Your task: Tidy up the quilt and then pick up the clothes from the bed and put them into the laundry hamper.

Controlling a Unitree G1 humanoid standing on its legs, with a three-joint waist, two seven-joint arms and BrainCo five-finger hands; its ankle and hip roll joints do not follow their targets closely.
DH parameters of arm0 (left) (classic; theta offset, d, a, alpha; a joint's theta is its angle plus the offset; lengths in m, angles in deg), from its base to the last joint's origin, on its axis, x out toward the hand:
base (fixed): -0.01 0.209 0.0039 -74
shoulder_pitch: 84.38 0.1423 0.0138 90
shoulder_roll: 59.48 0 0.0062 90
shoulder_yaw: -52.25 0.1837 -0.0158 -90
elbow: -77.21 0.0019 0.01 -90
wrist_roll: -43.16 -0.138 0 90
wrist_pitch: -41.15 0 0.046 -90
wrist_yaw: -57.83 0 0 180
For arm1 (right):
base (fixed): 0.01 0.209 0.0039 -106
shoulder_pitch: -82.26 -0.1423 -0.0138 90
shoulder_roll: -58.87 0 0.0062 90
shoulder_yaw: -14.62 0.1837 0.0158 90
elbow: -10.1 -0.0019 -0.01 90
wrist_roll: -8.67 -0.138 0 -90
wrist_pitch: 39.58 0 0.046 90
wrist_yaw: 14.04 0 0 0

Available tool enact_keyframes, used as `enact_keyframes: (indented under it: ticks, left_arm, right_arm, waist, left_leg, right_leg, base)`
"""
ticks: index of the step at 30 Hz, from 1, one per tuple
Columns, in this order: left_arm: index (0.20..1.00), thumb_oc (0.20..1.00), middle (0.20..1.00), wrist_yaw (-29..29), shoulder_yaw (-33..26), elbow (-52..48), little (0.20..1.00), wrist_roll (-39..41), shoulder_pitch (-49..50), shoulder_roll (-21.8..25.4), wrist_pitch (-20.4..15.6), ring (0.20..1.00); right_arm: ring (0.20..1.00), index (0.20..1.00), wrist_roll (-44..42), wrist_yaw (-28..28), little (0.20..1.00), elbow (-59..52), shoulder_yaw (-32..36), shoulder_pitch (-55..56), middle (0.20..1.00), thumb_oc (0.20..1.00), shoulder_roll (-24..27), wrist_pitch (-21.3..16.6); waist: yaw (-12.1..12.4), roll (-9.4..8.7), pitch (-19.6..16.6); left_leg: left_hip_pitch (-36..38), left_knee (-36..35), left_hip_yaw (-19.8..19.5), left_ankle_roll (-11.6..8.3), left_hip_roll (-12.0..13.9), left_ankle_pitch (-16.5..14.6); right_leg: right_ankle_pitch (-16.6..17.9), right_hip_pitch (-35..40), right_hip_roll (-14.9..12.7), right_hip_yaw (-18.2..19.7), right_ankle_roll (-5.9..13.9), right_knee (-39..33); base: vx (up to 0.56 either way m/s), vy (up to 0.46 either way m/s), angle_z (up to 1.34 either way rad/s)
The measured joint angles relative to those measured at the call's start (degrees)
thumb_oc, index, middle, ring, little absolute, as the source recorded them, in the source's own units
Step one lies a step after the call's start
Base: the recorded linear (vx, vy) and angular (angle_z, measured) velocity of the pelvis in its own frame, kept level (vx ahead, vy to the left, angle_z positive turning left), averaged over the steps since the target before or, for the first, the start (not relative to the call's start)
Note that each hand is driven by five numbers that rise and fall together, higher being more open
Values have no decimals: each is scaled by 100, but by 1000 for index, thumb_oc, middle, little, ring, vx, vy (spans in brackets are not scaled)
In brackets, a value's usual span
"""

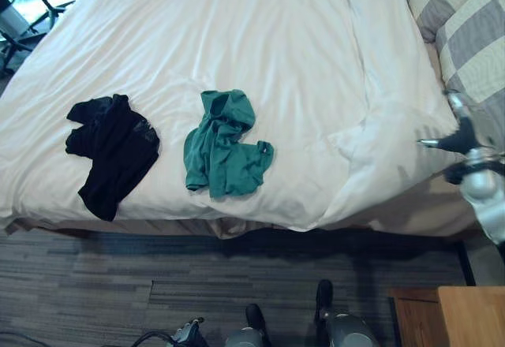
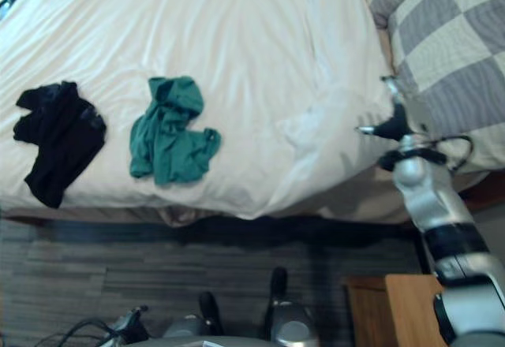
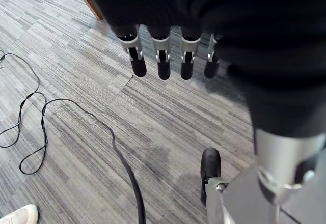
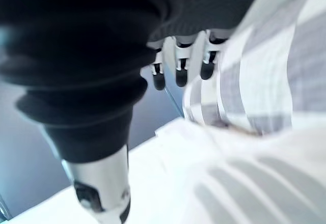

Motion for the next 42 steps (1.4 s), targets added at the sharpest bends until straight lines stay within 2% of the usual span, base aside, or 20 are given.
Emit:
enact_keyframes:
  ticks: [3, 6, 7, 8, 13, 16, 18, 19, 21, 23, 24, 25, 27, 29, 33, 34, 35, 38, 39, 42]
  left_arm:
    - [1000, 1000, 1000, -63, 220, -60, 1000, 196, -391, -7, -86, 1000]
    - [1000, 1000, 1000, -143, 447, -78, 1000, 227, -499, -15, -141, 1000]
    - [1000, 1000, 1000, -151, 504, -84, 1000, 223, -497, -24, -142, 1000]
    - [1000, 1000, 1000, -138, 645, -36, 1000, 221, -490, -26, -138, 1000]
    - [1000, 1000, 1000, -134, 606, -17, 1000, 233, -352, -39, -139, 1000]
    - [1000, 1000, 1000, -114, 445, -26, 1000, 224, -389, -55, -105, 1000]
    - [1000, 1000, 1000, -44, 76, -69, 1000, 215, -323, -58, -36, 1000]
    - [1000, 1000, 1000, -30, -121, -54, 1000, 216, -243, -72, 50, 1000]
    - [1000, 1000, 1000, -41, -669, -4, 1000, 216, -134, -144, 129, 1000]
    - [1000, 1000, 1000, -72, -860, 88, 1000, 219, -19, -179, 203, 1000]
    - [1000, 1000, 1000, -81, -900, 162, 1000, 219, 32, -181, 236, 1000]
    - [1000, 1000, 1000, -115, -889, 200, 1000, 221, -1, -261, 253, 1000]
    - [1000, 1000, 1000, -256, -885, 139, 1000, 226, 26, -450, 245, 1000]
    - [1000, 1000, 1000, -340, -885, 75, 1000, 233, 30, -631, 227, 1000]
    - [1000, 1000, 1000, -489, -779, -124, 1000, 237, -59, -742, 225, 1000]
    - [1000, 1000, 1000, -499, -604, -148, 1000, 237, -57, -735, 209, 1000]
    - [1000, 1000, 1000, -501, -500, -144, 1000, 236, -56, -730, 197, 1000]
    - [1000, 1000, 1000, -495, -390, -154, 1000, 235, -56, -735, 180, 1000]
    - [1000, 1000, 1000, -489, -341, -131, 1000, 233, -36, -704, 181, 1000]
    - [1000, 1000, 1000, -474, -233, -172, 1000, 232, -11, -664, 188, 1000]
  right_arm:
    - [1000, 1000, -102, 17, 1000, 1290, -526, -858, 1000, 1000, -266, -16]
    - [1000, 1000, -392, 52, 1000, 2291, -710, -1402, 1000, 1000, -654, 63]
    - [802, 802, -452, 81, 802, 2451, -688, -1427, 802, 802, -710, 58]
    - [200, 200, -708, 106, 200, 2953, -638, -1507, 200, 200, -919, 80]
    - [200, 200, -1375, 73, 200, 3330, -96, -1370, 200, 200, -1066, 108]
    - [200, 200, -1605, 53, 200, 2451, 578, -450, 200, 200, -1031, 116]
    - [200, 200, -1655, 16, 200, 568, 1623, 1213, 200, 200, -1151, 37]
    - [1000, 1000, -1716, -82, 1000, -180, 2080, 1968, 1000, 1000, -1360, 18]
    - [1000, 1000, -1757, -310, 1000, -928, 2995, 3372, 1000, 1000, -2006, -218]
    - [1000, 1000, -1790, -436, 1000, -765, 3039, 4130, 1000, 1000, -2400, -190]
    - [1000, 1000, -1811, -435, 1000, -662, 3058, 4226, 1000, 1000, -2458, -156]
    - [1000, 1000, -1881, -607, 1000, -591, 3239, 4607, 1000, 1000, -2785, -202]
    - [1000, 1000, -2035, -1020, 1000, -606, 3549, 5101, 1000, 1000, -3336, -215]
    - [1000, 1000, -2087, -1321, 1000, -657, 3526, 5500, 1000, 1000, -3594, -195]
    - [1000, 1000, -1965, -1777, 1000, -1160, 3426, 5422, 1000, 1000, -3424, -122]
    - [482, 482, -1786, -2053, 482, -1670, 3450, 5147, 482, 482, -3164, -138]
    - [200, 200, -1626, -2188, 200, -1854, 3457, 4948, 200, 200, -3005, -226]
    - [200, 200, -1103, -2455, 200, -2410, 3405, 4006, 200, 200, -2242, -243]
    - [200, 200, -875, -2556, 200, -2352, 3321, 3431, 200, 200, -1837, -281]
    - [200, 200, -853, -2612, 200, -2014, 3156, 2397, 200, 200, -1418, -271]
  waist:
    - [302, 43, 55]
    - [379, 178, 162]
    - [428, 232, 188]
    - [440, 276, 212]
    - [404, 315, 228]
    - [287, 285, 238]
    - [261, 229, 225]
    - [126, 195, 227]
    - [-154, 136, 211]
    - [-394, -17, 109]
    - [-448, -2, 91]
    - [-689, -38, 62]
    - [-884, -49, 31]
    - [-1023, -16, -3]
    - [-1099, 6, -66]
    - [-1092, 31, -102]
    - [-1074, 47, -154]
    - [-853, 83, -274]
    - [-627, 123, -322]
    - [-373, 170, -366]
  left_leg:
    - [-293, -75, -115, 235, -259, 99]
    - [-416, -198, -163, 277, -352, 139]
    - [-415, -244, -162, 289, -361, 197]
    - [-421, -301, -166, 281, -362, 218]
    - [-269, -278, -184, 254, -338, 261]
    - [-87, -277, -283, 243, -319, 223]
    - [84, -280, -284, 221, -301, 191]
    - [189, -284, -271, 188, -287, 141]
    - [341, -284, -250, 140, -263, 24]
    - [480, -310, -99, 114, -251, -66]
    - [468, -322, -111, 73, -220, -130]
    - [537, -321, -12, 64, -228, -188]
    - [654, -321, 162, 77, -248, -198]
    - [729, -323, 288, 52, -258, -315]
    - [706, -323, 353, 68, -318, -304]
    - [709, -323, 352, 81, -333, -296]
    - [695, -323, 347, 88, -334, -287]
    - [691, -321, 314, 93, -335, -261]
    - [652, -323, 228, 102, -328, -231]
    - [567, -320, 50, 135, -328, -147]
  right_leg:
    - [-2, -449, -244, 153, 31, 326]
    - [33, -590, -322, 198, 112, 345]
    - [48, -598, -325, 197, 127, 323]
    - [73, -580, -308, 195, 161, 241]
    - [100, -278, -246, 131, 173, -8]
    - [101, 29, -211, 37, 175, -189]
    - [114, 254, -182, 32, 147, -282]
    - [97, 367, -162, 73, 171, -358]
    - [100, 553, -114, 103, 170, -486]
    - [92, 622, -71, 296, 183, -567]
    - [112, 643, -35, 342, 206, -609]
    - [138, 642, -37, 408, 241, -653]
    - [163, 689, -33, 550, 269, -683]
    - [200, 730, -27, 701, 327, -733]
    - [318, 715, -62, 791, 417, -856]
    - [331, 709, -80, 797, 422, -857]
    - [334, 702, -84, 796, 423, -857]
    - [359, 704, -87, 759, 391, -858]
    - [368, 748, -95, 671, 376, -860]
    - [357, 754, -119, 488, 386, -858]
  base:
    - [-91, 4, 18]
    - [-16, 19, 18]
    - [12, 28, 15]
    - [30, 23, 3]
    - [7, 9, 4]
    - [53, 33, 16]
    - [51, 29, 2]
    - [86, 30, -16]
    - [86, 39, -15]
    - [81, 59, -43]
    - [70, 72, -54]
    - [67, 73, -32]
    - [43, 59, -38]
    - [10, 39, -46]
    - [-5, 28, -14]
    - [-9, -3, 4]
    - [-35, -22, 6]
    - [-25, -34, 12]
    - [-39, -30, 27]
    - [-54, -43, 37]
